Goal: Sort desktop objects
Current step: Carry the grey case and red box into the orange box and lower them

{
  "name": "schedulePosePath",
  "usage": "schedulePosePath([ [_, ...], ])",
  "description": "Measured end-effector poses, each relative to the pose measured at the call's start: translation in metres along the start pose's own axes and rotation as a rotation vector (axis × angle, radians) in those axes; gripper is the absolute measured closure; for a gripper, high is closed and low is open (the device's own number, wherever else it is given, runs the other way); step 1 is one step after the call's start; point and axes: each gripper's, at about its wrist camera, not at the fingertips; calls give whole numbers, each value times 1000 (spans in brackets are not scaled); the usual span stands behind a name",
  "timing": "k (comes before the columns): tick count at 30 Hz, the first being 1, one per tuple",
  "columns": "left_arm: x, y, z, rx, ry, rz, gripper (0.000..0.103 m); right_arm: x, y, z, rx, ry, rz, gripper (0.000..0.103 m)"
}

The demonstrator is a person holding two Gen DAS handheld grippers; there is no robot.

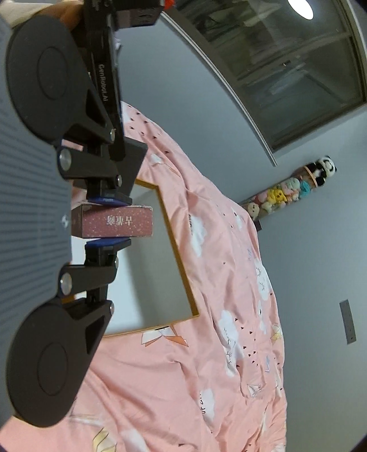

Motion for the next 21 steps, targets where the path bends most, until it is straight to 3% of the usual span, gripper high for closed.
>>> schedulePosePath([
  [10,1,73,-6,-142,-7,140,64,20,82,-17,-153,90,-65,79],
  [21,3,118,-23,-243,22,262,64,44,117,-35,-241,169,-53,79],
])
Point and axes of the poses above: each gripper's, at about its wrist camera, not at the fingertips, and y roughly the way its jaws point, x to its right, z to its top, and after that the axes turned 14 degrees about -y, right-handed
